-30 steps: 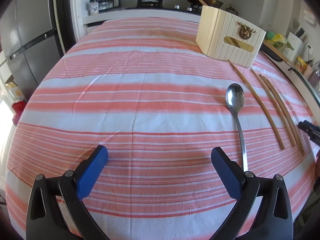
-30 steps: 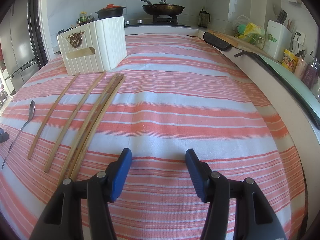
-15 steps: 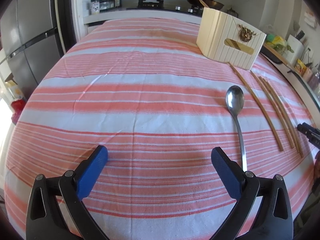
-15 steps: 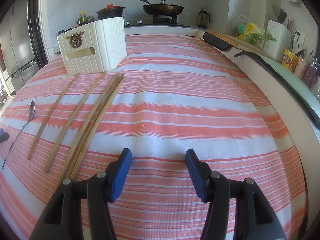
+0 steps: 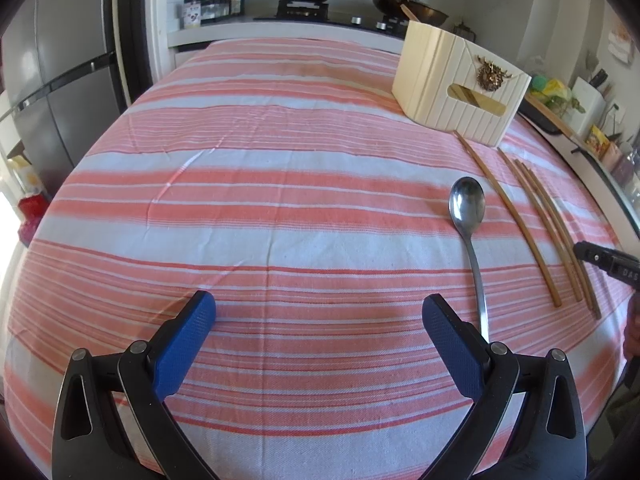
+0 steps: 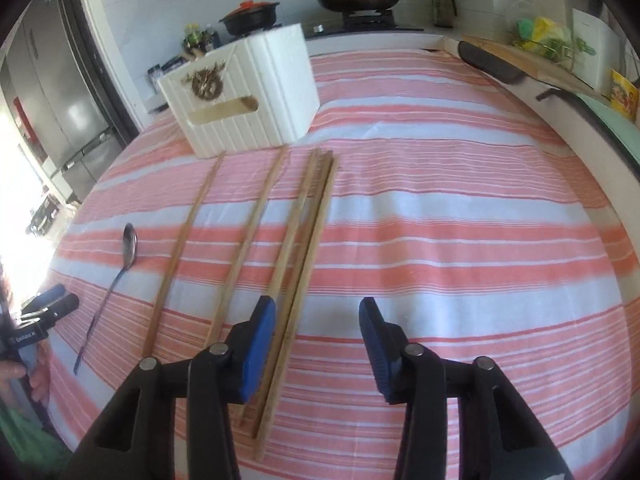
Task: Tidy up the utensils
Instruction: 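Move the left tool over the steel spoon while the right tool moves over the chopsticks, then close the left tool on the spoon bowl while the right tool grasps a wooden chopstick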
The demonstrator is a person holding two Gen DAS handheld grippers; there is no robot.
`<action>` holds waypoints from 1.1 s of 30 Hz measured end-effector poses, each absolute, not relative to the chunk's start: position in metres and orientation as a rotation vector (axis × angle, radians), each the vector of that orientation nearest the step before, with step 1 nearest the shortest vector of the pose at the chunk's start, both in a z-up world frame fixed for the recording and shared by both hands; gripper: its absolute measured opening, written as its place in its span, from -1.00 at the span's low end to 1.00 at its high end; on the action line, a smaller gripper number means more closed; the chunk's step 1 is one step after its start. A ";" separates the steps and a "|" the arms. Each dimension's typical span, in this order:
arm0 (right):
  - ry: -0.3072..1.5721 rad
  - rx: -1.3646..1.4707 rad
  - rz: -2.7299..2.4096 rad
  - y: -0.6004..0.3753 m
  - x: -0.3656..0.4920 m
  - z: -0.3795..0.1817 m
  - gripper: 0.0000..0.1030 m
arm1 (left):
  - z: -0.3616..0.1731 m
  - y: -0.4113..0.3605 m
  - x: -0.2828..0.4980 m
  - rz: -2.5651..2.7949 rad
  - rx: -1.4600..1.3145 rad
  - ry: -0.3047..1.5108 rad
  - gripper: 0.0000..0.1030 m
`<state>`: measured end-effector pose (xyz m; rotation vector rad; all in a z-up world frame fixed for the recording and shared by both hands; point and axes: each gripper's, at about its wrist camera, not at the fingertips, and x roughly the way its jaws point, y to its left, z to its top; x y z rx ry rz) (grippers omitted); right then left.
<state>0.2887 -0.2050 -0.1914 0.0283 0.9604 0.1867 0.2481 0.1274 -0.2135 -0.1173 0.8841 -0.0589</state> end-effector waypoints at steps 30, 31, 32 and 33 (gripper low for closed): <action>0.911 -0.164 0.064 -0.214 0.267 -0.191 -0.88 | -0.200 0.123 0.239 -0.089 -0.140 0.888 0.98; 0.912 -0.164 0.055 -0.218 0.262 -0.191 -0.88 | -0.194 0.117 0.235 -0.118 -0.148 0.877 0.98; 0.911 -0.161 0.052 -0.221 0.259 -0.191 -0.87 | -0.187 0.110 0.232 -0.155 -0.148 0.865 0.98; 0.910 -0.159 0.053 -0.224 0.254 -0.191 -0.87 | -0.182 0.100 0.230 -0.195 -0.136 0.860 0.98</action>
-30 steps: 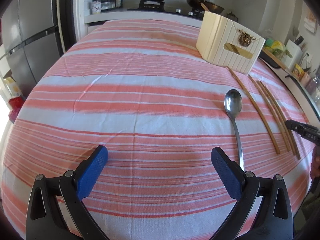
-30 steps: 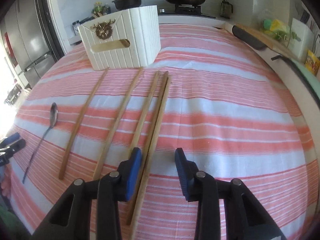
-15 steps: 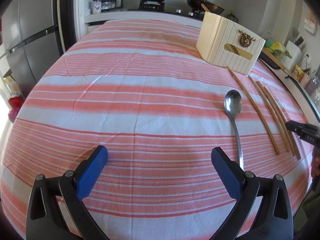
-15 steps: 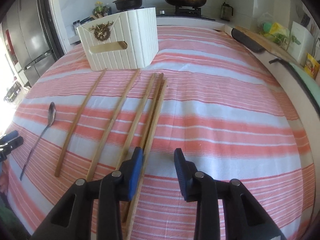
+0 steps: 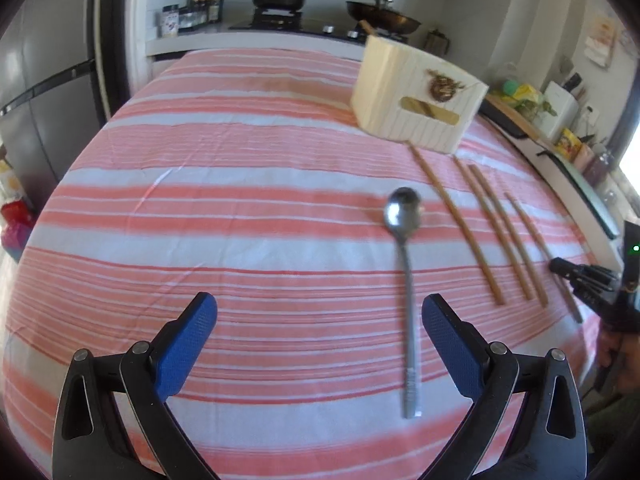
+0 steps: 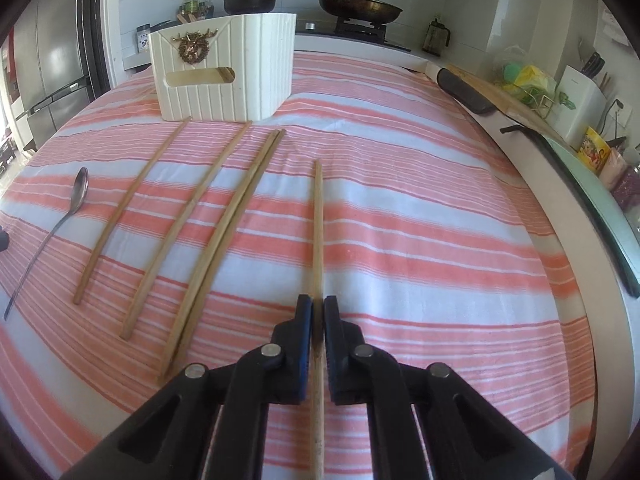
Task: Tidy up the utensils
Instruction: 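Close the left tool on the spoon bowl while the right tool grasps a wooden chopstick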
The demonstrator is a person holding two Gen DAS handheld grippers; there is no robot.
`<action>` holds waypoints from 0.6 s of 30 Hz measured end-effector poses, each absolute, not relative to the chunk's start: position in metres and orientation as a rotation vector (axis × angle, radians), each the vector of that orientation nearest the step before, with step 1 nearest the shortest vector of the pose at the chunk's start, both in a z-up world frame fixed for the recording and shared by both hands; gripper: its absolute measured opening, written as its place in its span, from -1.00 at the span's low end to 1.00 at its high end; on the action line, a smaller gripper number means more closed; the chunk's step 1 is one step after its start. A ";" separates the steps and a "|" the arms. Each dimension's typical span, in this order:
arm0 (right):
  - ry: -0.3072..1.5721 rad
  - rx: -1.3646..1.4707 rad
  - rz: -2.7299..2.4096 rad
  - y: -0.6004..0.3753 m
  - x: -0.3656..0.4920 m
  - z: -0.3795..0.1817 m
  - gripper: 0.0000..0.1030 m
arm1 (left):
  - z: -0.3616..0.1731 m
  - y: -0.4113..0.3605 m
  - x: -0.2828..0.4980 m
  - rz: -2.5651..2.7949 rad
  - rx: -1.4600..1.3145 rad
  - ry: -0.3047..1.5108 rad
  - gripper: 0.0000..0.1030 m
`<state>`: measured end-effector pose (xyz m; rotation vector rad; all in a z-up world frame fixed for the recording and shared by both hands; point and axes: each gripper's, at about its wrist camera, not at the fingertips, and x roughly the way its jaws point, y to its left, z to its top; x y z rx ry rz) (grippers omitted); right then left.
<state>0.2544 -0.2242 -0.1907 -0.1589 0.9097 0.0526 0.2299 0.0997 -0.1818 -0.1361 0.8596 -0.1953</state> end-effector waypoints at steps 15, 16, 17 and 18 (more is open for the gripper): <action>0.916 -0.173 0.083 -0.232 0.230 -0.190 -0.87 | -0.211 0.063 0.265 0.008 -0.016 0.960 0.74; 0.924 -0.179 0.089 -0.232 0.232 -0.190 -0.87 | -0.211 0.064 0.267 0.004 -0.020 0.967 0.74; 0.935 -0.187 0.098 -0.231 0.234 -0.189 -0.86 | -0.211 0.064 0.268 -0.005 -0.012 0.976 0.75; 0.952 -0.199 0.115 -0.230 0.237 -0.189 -0.84 | -0.210 0.064 0.269 -0.023 0.003 0.991 0.79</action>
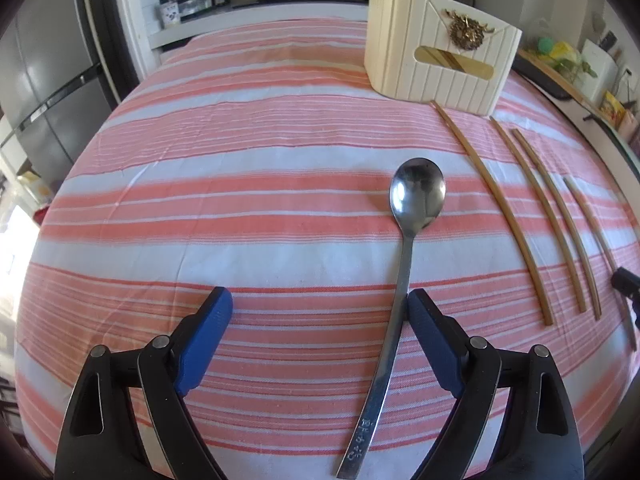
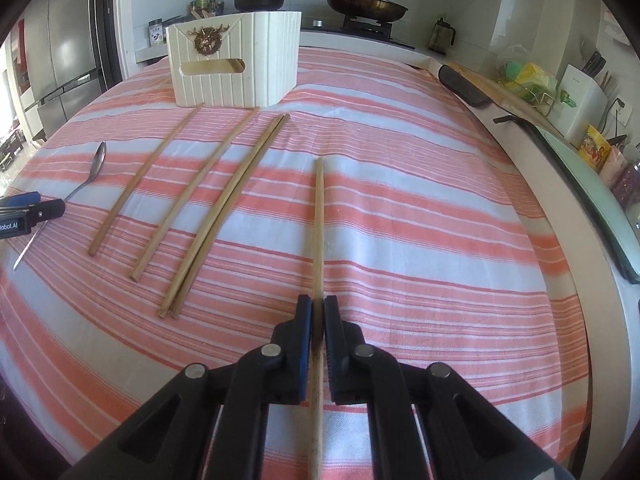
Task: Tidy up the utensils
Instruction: 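Close the left tool on the spoon bowl while the right tool grasps a wooden chopstick, then lift the spoon with the left tool while the right tool carries its chopstick to the holder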
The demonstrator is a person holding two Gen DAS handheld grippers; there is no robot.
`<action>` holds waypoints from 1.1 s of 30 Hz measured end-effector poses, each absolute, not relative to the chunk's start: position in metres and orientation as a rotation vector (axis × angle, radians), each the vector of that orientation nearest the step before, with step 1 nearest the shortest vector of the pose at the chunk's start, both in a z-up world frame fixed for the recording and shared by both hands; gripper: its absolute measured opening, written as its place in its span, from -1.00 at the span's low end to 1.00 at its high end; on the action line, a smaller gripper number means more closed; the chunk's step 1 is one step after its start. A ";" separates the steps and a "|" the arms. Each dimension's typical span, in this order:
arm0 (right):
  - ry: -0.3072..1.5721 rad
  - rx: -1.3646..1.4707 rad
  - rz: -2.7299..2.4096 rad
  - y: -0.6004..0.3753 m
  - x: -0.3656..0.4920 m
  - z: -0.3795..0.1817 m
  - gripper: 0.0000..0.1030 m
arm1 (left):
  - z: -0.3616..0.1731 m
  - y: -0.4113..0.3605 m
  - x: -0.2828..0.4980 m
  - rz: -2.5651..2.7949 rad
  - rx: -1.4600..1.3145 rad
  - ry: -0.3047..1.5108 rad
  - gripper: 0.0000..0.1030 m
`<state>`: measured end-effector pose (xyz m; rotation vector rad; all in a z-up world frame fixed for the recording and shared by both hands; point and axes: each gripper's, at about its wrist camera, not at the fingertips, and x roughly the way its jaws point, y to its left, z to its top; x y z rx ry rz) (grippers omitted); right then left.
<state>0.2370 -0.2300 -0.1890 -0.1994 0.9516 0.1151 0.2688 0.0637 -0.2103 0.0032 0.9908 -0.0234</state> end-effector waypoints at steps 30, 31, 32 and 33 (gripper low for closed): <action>1.221 -0.103 0.272 -0.205 0.388 -0.188 -0.77 | -0.201 0.019 0.338 -0.291 0.143 1.049 -0.09; 1.216 -0.104 0.270 -0.204 0.393 -0.188 -0.86 | -0.200 0.020 0.339 -0.294 0.140 1.043 -0.29; 1.208 -0.105 0.263 -0.205 0.398 -0.189 -0.87 | -0.199 0.022 0.340 -0.296 0.134 1.042 -0.29; 1.204 -0.098 0.260 -0.205 0.405 -0.188 -0.88 | -0.198 0.023 0.341 -0.298 0.123 1.043 -0.30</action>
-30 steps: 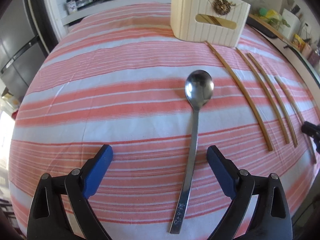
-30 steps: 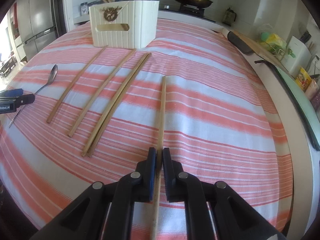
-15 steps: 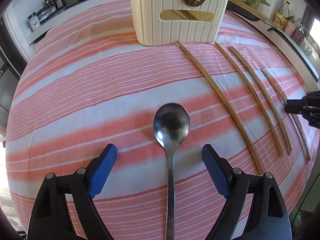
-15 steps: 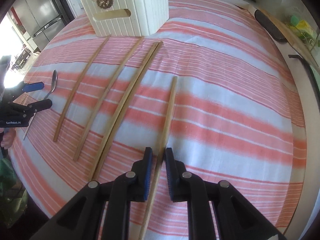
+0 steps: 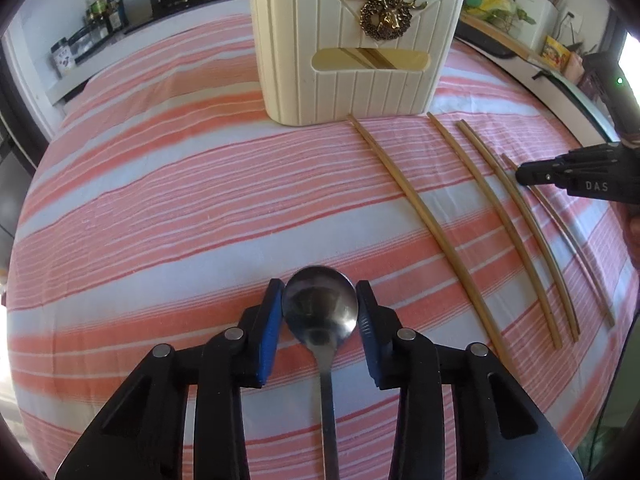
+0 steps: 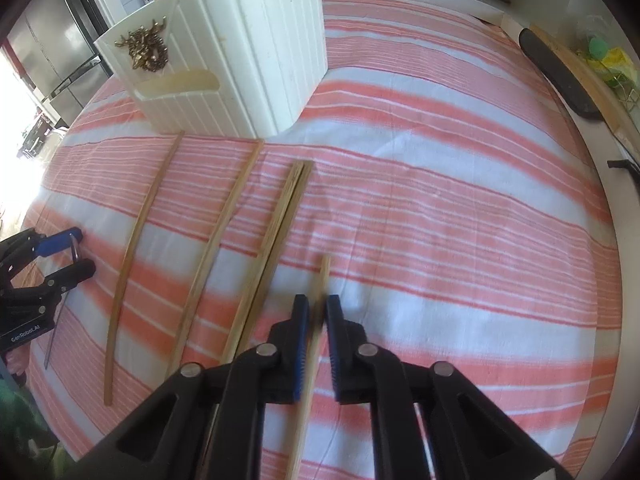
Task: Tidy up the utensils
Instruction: 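Lift the spoon with the left tool while the right tool carries its chopstick to the holder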
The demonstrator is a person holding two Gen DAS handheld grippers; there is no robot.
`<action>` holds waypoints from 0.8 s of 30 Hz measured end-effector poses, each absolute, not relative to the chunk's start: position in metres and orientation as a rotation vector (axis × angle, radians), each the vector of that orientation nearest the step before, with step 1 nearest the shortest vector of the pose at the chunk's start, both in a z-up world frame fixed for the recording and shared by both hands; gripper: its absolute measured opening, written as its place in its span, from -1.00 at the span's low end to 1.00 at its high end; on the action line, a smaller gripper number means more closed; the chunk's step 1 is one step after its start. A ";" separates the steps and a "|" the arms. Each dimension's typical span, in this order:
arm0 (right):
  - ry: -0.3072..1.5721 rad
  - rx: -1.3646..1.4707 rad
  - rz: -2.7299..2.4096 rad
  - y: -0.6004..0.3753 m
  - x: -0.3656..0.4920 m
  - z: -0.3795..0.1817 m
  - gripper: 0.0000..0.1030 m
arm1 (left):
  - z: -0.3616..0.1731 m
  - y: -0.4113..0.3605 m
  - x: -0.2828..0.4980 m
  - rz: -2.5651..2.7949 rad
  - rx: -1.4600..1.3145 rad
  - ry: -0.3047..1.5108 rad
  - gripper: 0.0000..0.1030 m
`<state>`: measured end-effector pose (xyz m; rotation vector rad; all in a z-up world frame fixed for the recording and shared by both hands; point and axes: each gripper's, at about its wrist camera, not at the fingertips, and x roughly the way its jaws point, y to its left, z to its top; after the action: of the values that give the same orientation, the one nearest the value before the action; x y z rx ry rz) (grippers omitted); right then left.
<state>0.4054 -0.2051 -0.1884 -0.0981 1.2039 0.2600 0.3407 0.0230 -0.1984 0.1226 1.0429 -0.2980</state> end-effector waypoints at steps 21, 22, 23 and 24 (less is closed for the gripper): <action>0.693 0.059 0.393 -0.230 0.290 -0.022 -0.88 | -0.079 0.055 0.272 -0.322 -0.005 0.754 -0.30; 0.671 0.058 0.392 -0.228 0.286 -0.019 -0.88 | -0.075 0.055 0.270 -0.327 -0.012 0.744 -0.31; 0.651 0.056 0.390 -0.226 0.283 -0.017 -0.88 | -0.072 0.056 0.269 -0.330 -0.018 0.737 -0.31; 0.632 0.053 0.389 -0.225 0.281 -0.015 -0.88 | -0.068 0.055 0.268 -0.331 -0.023 0.730 -0.31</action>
<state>0.2810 -0.2250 -0.0147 0.0533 0.6322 0.3885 0.2680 0.0553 -0.0683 -0.0231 0.7297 -0.3311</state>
